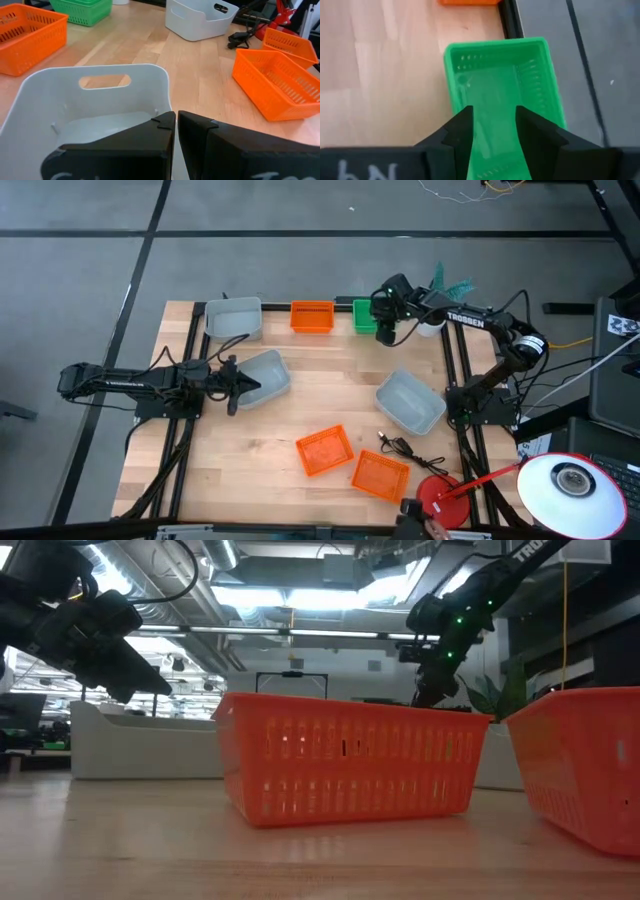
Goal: Stack baskets by color
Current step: Move the bottom right gray bin to the center of the table
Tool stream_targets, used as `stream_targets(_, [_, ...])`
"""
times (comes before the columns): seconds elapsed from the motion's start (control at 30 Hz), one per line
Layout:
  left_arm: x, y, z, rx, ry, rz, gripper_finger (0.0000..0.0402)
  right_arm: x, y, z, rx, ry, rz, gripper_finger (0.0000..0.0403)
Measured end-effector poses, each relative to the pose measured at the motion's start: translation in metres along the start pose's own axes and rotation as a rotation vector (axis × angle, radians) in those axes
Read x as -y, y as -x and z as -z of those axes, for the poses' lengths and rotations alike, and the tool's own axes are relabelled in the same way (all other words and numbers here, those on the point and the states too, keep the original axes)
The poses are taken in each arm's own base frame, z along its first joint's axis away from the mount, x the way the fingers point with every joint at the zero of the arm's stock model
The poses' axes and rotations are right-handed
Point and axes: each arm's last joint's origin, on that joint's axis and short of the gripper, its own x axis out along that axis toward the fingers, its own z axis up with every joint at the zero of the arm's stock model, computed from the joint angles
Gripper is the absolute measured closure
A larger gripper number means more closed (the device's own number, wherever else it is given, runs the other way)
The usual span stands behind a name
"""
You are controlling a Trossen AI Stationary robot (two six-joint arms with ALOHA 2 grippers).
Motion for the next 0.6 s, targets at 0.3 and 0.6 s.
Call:
stream_targets(0.3, [-0.001,0.0,0.0,0.009,0.0,-0.043,0.0388,-0.019,0.0,-0.012,0.012,-0.335,-0.042,0.0256])
stream_targets(0.6, [-0.001,0.0,0.0,0.009,0.0,-0.042,0.0388,-0.046,0.017,-0.038,0.132,-0.492,-0.372,0.0256])
